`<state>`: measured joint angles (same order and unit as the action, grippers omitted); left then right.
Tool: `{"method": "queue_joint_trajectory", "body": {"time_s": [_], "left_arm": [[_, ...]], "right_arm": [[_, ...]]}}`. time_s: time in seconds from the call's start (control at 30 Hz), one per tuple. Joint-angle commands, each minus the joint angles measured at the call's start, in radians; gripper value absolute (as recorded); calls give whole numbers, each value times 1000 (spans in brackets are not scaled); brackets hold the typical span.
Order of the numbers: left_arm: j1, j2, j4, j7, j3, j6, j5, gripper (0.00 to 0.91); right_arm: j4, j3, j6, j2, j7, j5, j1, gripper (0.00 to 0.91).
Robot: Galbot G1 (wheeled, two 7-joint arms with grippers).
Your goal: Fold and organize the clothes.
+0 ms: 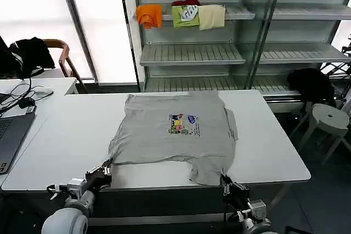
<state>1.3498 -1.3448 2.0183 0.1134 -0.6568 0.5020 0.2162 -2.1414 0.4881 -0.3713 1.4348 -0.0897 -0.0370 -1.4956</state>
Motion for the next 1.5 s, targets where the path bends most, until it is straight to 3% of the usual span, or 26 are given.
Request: {"method": "queue_joint_trajectory", "body": {"time_s": [0.03, 0.27, 0.73, 1.5], "left_arm": [[-107, -25, -16, 30, -10, -40, 107, 10], [-215, -65, -101, 48, -5, -39, 109, 10], [-448, -115, -299, 19, -2, -17, 38, 10], [-534, -105, -523, 24, 4, -44, -68, 20]], "right_arm": [[26, 2, 62, 7, 15, -14, 125, 0], [134, -1, -5, 15, 32, -79, 321, 0], [443, -23, -68, 38, 42, -107, 676, 0], [719, -31, -37, 104, 6, 24, 801, 0]]}}
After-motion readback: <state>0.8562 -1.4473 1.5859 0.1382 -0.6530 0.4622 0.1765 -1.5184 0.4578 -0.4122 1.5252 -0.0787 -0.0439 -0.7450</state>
